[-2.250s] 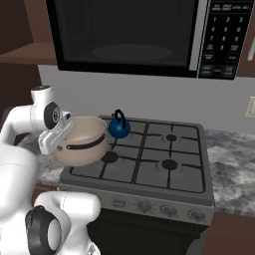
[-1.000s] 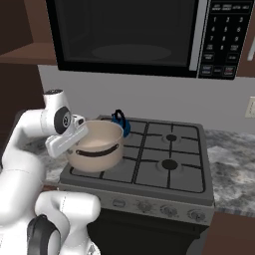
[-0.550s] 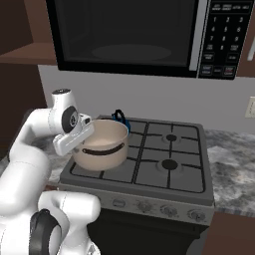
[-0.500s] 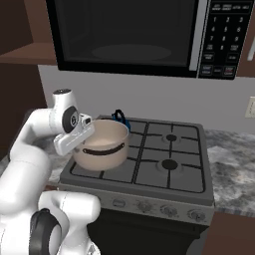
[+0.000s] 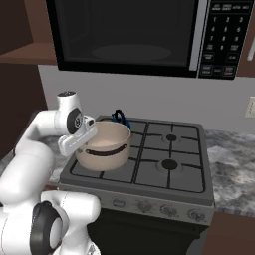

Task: Pick the kettle from the cabinet and place it on a stove burner. Then pick the pot from the counter and place it on another stove burner. Finally, turn both burners on.

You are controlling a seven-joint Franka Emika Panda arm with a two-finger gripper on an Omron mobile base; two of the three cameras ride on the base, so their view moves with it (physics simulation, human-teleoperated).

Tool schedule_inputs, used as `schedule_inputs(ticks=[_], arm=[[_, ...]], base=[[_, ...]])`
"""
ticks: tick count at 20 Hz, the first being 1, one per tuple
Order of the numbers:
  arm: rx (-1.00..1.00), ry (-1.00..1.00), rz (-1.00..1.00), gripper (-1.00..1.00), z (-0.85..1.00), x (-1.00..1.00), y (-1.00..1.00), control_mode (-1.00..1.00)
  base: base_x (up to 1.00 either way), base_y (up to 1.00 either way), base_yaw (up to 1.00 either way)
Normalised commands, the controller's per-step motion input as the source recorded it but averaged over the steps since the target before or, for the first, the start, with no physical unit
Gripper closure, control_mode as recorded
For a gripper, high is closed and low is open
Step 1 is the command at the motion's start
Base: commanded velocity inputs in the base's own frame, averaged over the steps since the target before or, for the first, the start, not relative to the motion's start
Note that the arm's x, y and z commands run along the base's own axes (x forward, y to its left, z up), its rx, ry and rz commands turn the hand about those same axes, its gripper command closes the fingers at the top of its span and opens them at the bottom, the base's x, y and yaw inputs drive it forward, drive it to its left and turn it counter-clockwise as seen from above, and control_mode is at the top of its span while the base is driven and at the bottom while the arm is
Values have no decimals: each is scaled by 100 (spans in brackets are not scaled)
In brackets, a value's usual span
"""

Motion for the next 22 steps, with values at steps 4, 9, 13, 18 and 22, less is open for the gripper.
schedule_inputs(ticks=[4, 9, 13, 18, 22], arm=[[0, 0, 0, 100, -10, 13, -2, -100], [0, -1, 0, 100, -13, 12, -6, -100], [0, 0, 0, 100, -10, 11, -5, -100], [0, 0, 0, 100, -11, 12, -6, -100], [0, 0, 0, 100, -7, 6, -4, -100]], base=[[0, 0, 0], [0, 0, 0], [0, 0, 0], [0, 0, 0], [0, 0, 0]])
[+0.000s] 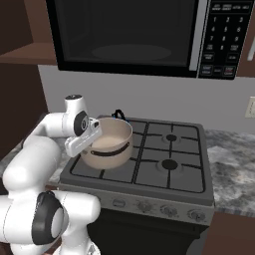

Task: Pick the kettle from the cabinet and place it on a stove burner. Then pick the pot from the counter and place it on another stove burner. Finally, turn both burners on.

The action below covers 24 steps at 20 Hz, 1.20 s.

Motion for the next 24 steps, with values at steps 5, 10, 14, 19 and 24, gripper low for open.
schedule_inputs(ticks=[5, 10, 14, 19, 24], arm=[[0, 0, 1, 100, 0, 0, 0, -100], [0, -1, 1, -100, 0, 4, 0, -100], [0, -3, 1, -100, 0, 0, 0, -100], [0, -6, 0, -100, 5, -2, 0, -100], [0, 0, 0, -100, 23, -8, 0, -100]], base=[[0, 0, 0], [0, 0, 0], [0, 0, 0], [0, 0, 0], [0, 0, 0]])
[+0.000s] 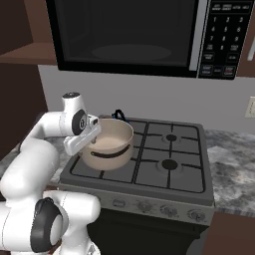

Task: Pick the kettle from the cabinet and place it on a stove burner. Then pick the pot from the counter and place it on another stove burner. Finally, turn both burners on.

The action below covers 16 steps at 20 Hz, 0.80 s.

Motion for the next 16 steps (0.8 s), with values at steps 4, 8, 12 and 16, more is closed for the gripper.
schedule_inputs(ticks=[4, 8, 12, 16], arm=[[-1, 0, 0, -100, 34, -8, 0, -100], [-1, 0, 0, -100, 29, -9, 0, -100], [-1, 0, 0, -100, 27, -13, 0, -100], [-1, -2, 0, -100, 22, -20, 0, -100]], base=[[0, 0, 0], [0, 0, 0], [0, 0, 0], [0, 0, 0]])
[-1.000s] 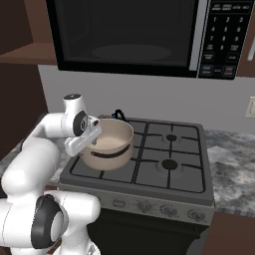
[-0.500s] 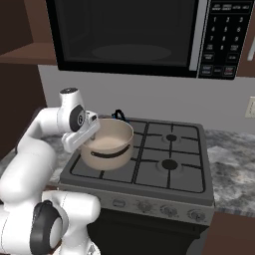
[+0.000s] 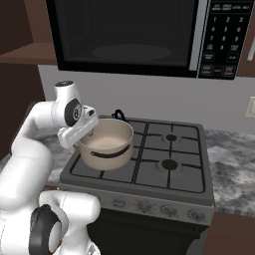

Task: Pick the kettle from the cabinet and place it on a stove burner. Then pick the pot from the counter and place it on another stove burner. Finally, turn both burners on.

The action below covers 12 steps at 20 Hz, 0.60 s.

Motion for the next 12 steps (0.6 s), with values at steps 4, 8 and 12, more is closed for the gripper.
schedule_inputs(ticks=[4, 8, 12], arm=[[0, -5, 0, -100, 15, -29, 0, -100], [0, -9, 1, -100, 7, -37, 0, -100], [0, -10, 4, -100, 9, -41, 0, -100]], base=[[0, 0, 0], [0, 0, 0], [0, 0, 0]])
